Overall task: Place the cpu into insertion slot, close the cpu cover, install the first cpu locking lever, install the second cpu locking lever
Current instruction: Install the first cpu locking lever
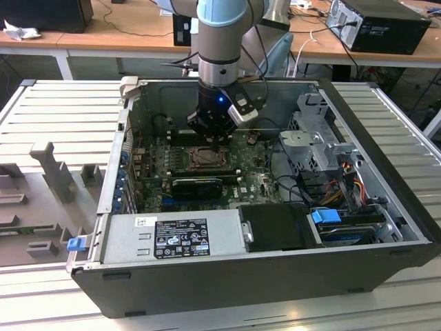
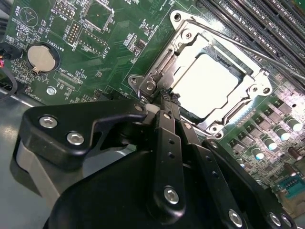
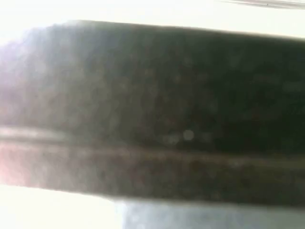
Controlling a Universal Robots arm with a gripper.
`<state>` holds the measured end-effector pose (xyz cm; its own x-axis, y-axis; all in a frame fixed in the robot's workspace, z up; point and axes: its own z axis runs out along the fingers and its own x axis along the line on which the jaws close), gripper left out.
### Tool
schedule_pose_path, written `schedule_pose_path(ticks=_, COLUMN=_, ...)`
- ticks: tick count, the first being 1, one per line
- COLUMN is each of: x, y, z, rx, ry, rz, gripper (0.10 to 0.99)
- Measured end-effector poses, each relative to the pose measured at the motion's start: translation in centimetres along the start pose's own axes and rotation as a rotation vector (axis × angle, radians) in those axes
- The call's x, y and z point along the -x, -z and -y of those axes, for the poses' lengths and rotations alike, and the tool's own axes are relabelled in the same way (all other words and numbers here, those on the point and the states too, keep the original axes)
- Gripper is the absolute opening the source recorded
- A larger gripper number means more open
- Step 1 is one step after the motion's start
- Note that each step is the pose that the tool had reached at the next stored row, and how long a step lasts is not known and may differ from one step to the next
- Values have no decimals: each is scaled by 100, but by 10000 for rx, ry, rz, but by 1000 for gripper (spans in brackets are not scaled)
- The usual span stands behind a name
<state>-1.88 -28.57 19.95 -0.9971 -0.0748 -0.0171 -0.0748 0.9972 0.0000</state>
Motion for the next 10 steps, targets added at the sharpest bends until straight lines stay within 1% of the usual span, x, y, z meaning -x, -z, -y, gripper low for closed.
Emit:
schedule_pose_path(ticks=1, x=-2, y=3, z=3, rx=24, ry=2, rz=-5, gripper=106)
schedule_pose_path(ticks=4, x=-6, y=9, z=8, rx=232, ry=10, rz=-7, gripper=106)
schedule_pose_path(ticks=5, x=-6, y=10, z=8, rx=314, ry=14, rz=-6, gripper=106)
schedule_pose_path(ticks=6, x=-2, y=4, z=2, rx=450, ry=18, rz=9, gripper=106)
schedule_pose_path(ticks=7, x=-1, y=2, z=1, rx=537, ry=24, rz=19, gripper=106)
schedule_pose_path(ticks=8, x=5, y=9, z=-7, rx=591, ry=27, rz=34, gripper=106)
schedule_pose_path(ticks=9, x=6, y=23, z=-9, rx=612, ry=28, rz=42, gripper=106)
schedule_pose_path(ticks=10, x=7, y=56, z=-10, rx=609, ry=29, rz=39, gripper=106)
